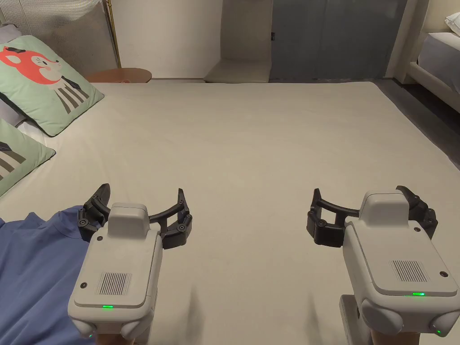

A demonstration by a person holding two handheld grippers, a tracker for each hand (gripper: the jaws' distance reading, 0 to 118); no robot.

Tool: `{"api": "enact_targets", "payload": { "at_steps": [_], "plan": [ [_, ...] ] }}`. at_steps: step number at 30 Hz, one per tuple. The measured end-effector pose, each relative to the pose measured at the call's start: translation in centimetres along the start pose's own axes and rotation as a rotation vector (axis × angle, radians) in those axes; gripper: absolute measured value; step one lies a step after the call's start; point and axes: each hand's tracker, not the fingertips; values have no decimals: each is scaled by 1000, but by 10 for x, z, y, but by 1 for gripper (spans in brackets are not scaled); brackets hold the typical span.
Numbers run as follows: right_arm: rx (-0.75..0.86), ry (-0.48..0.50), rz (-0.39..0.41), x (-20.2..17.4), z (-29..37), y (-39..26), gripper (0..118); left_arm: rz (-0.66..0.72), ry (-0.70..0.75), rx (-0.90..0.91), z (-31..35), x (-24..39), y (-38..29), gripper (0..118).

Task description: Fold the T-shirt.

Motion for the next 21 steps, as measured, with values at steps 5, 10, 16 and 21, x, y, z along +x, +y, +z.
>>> {"api": "enact_targets", "payload": {
  "at_steps": [5,10,16,21],
  "plan": [
    [1,2,2,0,0,0,118,-1,2,0,0,0,0,110],
    [0,3,-3,-1,0,0,118,0,5,1,0,-1,-1,110],
    [2,5,4,-1,0,0,118,-4,8,5,0,-1,0,110],
    [-1,1,-1,0,-1,0,118,-10,17,0,-1,-1,1,110]
  ]
}}
